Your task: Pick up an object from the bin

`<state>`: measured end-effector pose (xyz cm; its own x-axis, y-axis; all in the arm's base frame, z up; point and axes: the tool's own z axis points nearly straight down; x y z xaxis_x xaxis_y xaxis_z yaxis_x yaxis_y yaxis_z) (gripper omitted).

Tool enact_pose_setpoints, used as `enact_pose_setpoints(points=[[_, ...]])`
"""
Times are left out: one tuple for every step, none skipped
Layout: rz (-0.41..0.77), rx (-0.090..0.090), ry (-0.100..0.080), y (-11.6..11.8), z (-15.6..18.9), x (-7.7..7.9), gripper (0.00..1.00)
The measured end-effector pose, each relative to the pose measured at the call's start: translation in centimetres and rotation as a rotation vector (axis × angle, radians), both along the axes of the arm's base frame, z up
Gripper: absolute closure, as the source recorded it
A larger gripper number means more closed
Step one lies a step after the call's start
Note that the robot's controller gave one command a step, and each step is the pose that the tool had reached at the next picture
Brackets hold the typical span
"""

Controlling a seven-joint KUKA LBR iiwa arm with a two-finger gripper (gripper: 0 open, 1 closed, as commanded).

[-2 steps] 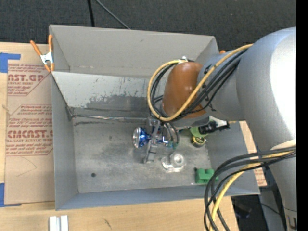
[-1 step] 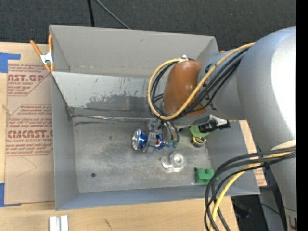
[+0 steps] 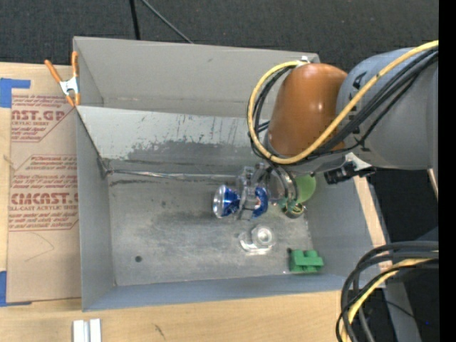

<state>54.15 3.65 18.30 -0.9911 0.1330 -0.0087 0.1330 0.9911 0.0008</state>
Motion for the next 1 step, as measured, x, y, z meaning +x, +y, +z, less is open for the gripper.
enact_pose_setpoints(points=[[0.006, 0.0, -0.002, -2.43, 10.21, -2.25, 1.0]])
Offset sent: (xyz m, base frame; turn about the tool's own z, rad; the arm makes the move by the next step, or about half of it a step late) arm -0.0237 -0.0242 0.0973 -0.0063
